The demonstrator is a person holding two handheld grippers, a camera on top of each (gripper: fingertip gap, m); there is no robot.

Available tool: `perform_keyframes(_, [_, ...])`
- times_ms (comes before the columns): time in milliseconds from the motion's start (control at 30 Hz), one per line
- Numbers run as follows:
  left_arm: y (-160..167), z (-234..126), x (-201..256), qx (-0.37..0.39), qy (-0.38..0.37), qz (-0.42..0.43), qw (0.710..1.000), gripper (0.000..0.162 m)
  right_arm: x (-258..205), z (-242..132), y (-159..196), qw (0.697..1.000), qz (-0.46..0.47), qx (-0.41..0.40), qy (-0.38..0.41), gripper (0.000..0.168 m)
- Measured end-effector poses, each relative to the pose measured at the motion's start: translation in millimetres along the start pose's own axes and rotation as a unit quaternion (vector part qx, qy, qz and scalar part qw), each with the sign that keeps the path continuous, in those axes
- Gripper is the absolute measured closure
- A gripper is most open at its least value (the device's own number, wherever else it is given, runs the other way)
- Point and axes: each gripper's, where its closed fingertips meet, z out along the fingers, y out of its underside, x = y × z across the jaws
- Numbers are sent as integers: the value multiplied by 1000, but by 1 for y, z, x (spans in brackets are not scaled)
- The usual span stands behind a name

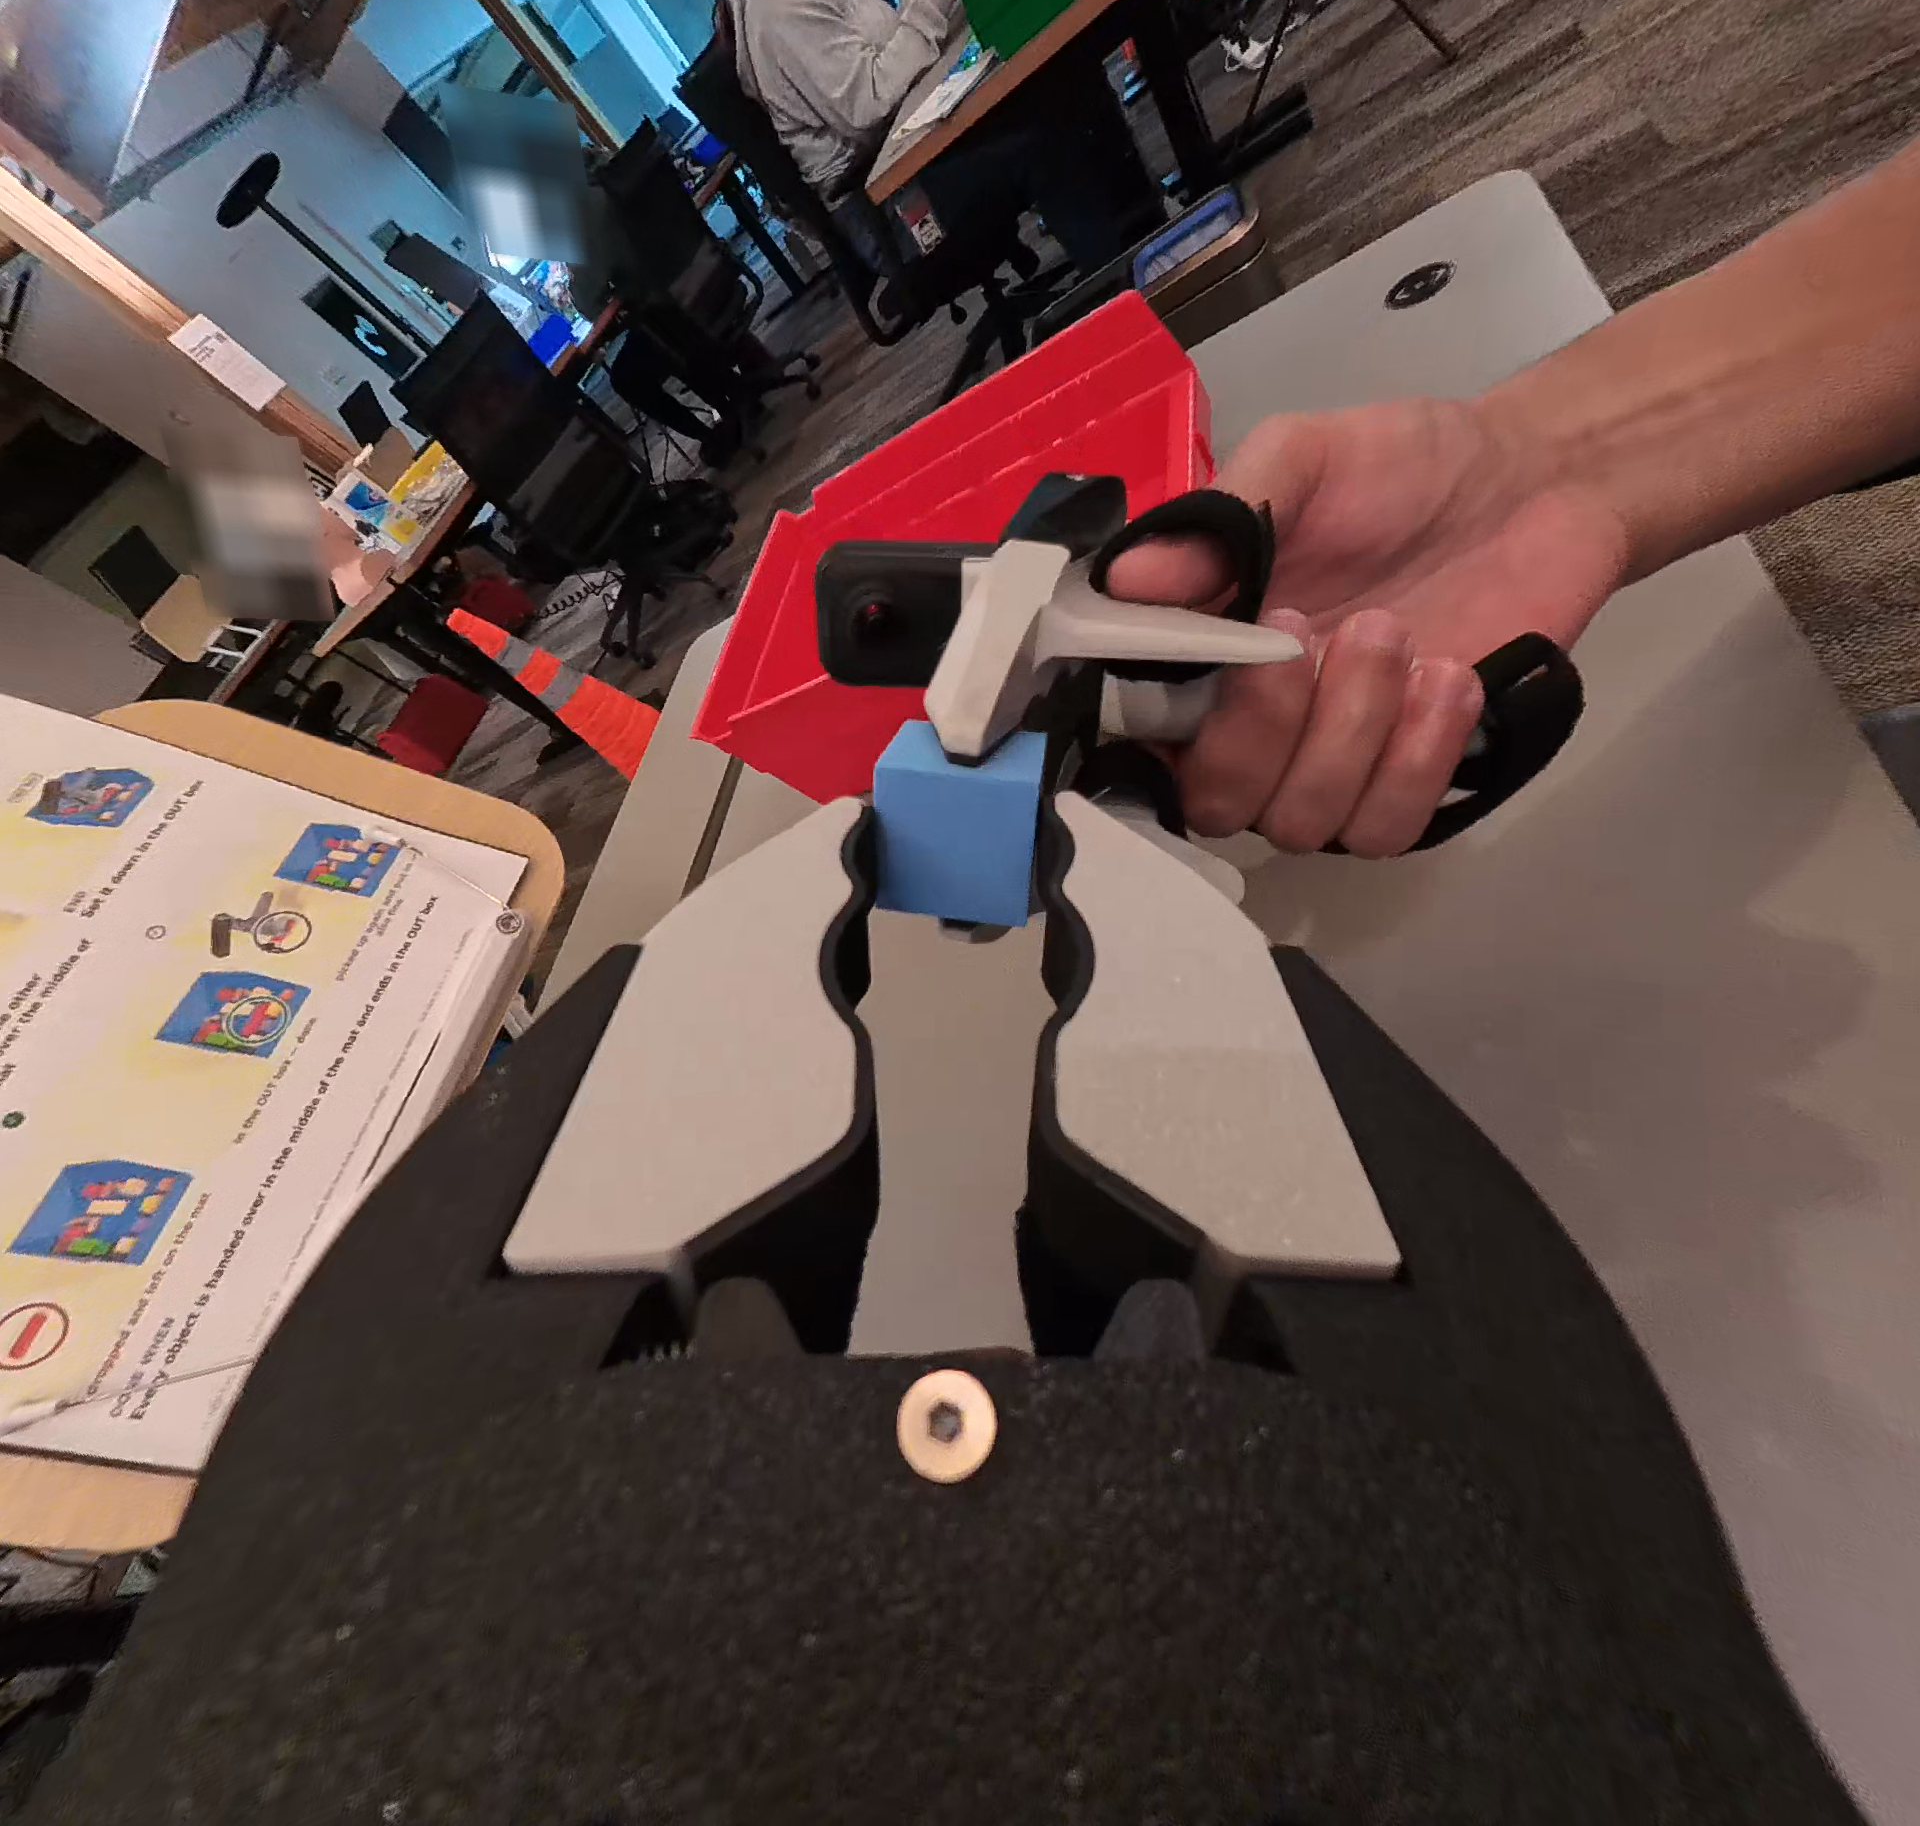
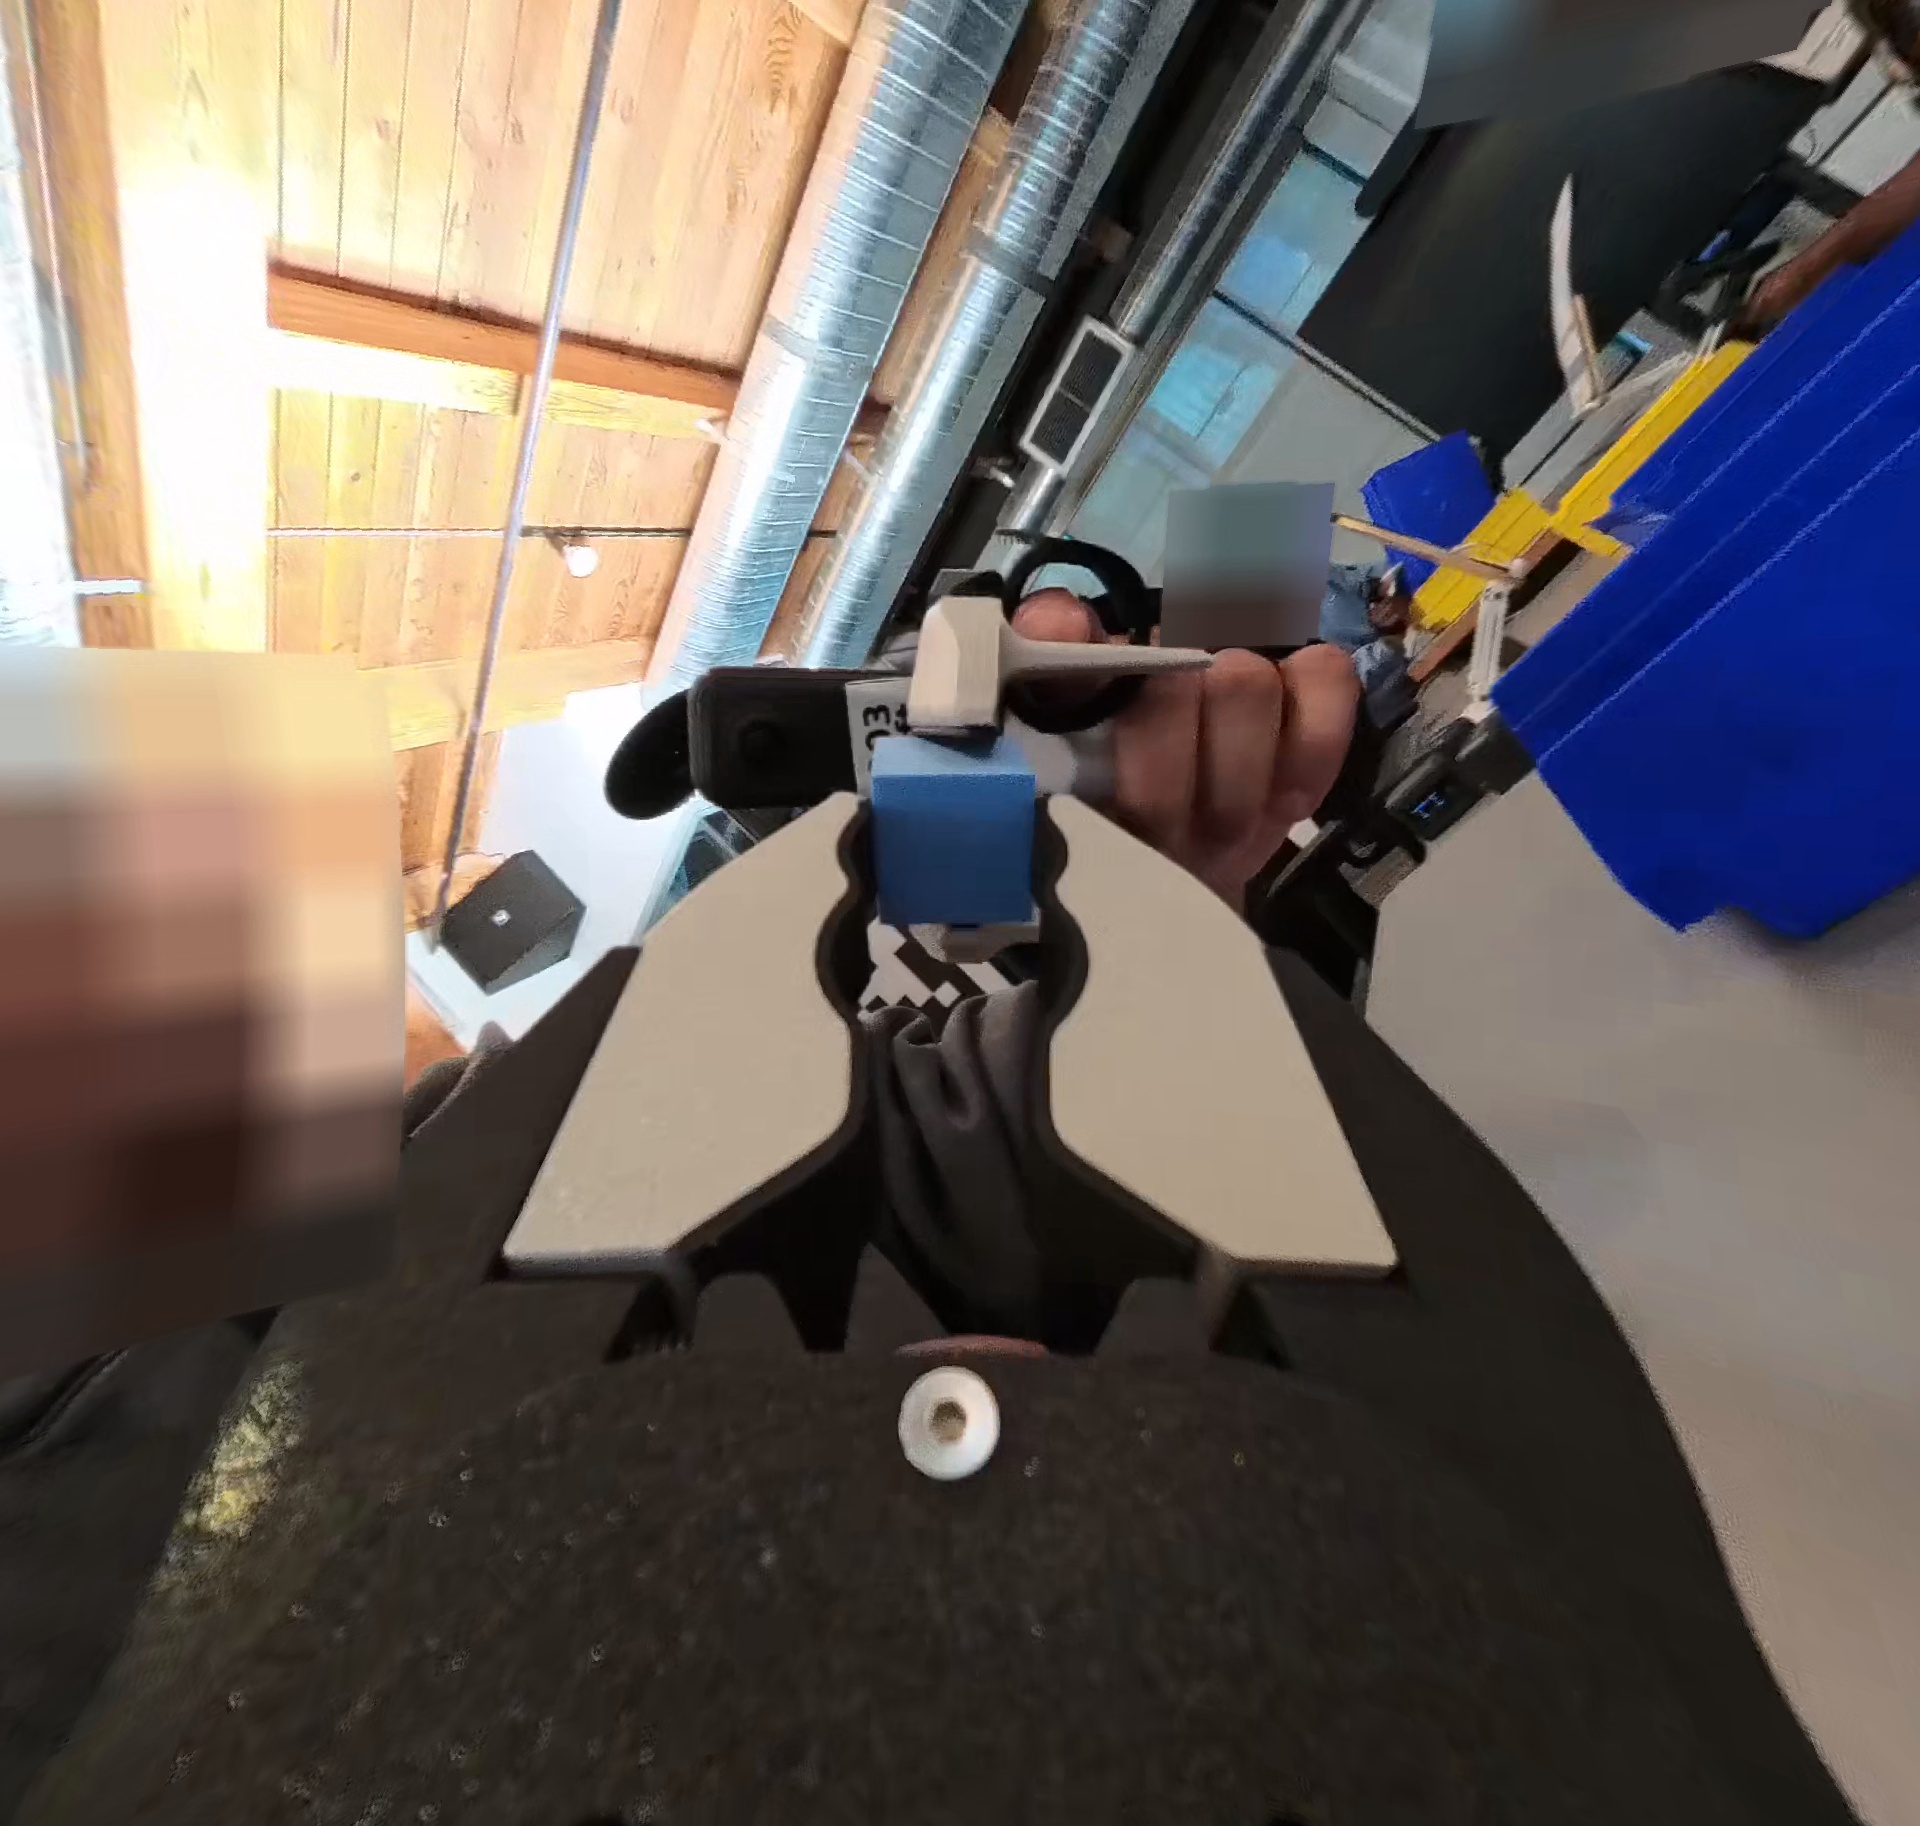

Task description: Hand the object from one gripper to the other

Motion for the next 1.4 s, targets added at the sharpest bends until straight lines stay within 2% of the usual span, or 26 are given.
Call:
perform_keyframes(133, [5,0,3,-12,-16,-55,998,132,5,-7,1,999,-17,-5,31,141])
perform_keyframes(200, [9,-11,8,-10,-36,-132,990,120,-1,-12,-1,999,-30,-12,40,141])
perform_keyframes(300, [28,-34,40,-4,-34,-327,944,107,-19,-26,-16,991,-93,-27,91,141])
perform_keyframes(333, [39,-43,56,-14,-34,-382,924,96,-30,-34,-25,986,-121,-28,110,141])
perform_keyframes(400, [66,-65,90,-56,-50,-437,896,88,-51,-57,-49,968,-181,-28,171,141])
perform_keyframes(433, [79,-78,103,-72,-70,-445,890,89,-57,-75,-62,949,-216,-30,227,141])
perform_keyframes(467, [90,-92,113,-79,-94,-453,883,89,-59,-99,-77,919,-252,-31,302,141])
perform_keyframes(533, [104,-115,131,-75,-122,-480,866,92,-60,-169,-106,826,-292,-29,482,141])
perform_keyframes(600, [116,-132,141,-72,-143,-499,852,96,-63,-250,-119,717,-270,-38,642,141])
perform_keyframes(667, [122,-144,139,-79,-155,-504,846,95,-64,-320,-116,616,-217,-69,754,140])
perform_keyframes(767, [117,-151,126,-61,-173,-486,854,98,-50,-380,-97,512,-129,-179,830,140])
perform_keyframes(833, [121,-150,127,-70,-170,-484,855,98,-41,-400,-86,451,-103,-298,835,140])
perform_keyframes(867, [121,-150,129,-72,-166,-486,855,97,-37,-407,-78,431,-89,-358,823,140])
perform_keyframes(933, [118,-149,131,-66,-159,-489,855,97,-30,-418,-64,407,-64,-463,785,140])
perform_keyframes(1000, [112,-148,133,-57,-152,-488,858,98,-22,-428,-63,387,-59,-519,760,140])
perform_keyframes(1167, [107,-145,133,-54,-146,-480,863,98,-5,-437,-60,380,-55,-578,720,140])
perform_keyframes(1267, [107,-145,134,-52,-143,-485,861,98,2,-438,-52,386,-41,-590,708,140])
perform_keyframes(1333, [109,-145,133,-53,-145,-484,861,98,1,-442,-50,375,-33,-598,708,140])
perform_keyframes(1400, [110,-145,134,-52,-142,-491,858,98,2,-442,-50,380,-37,-594,708,140])
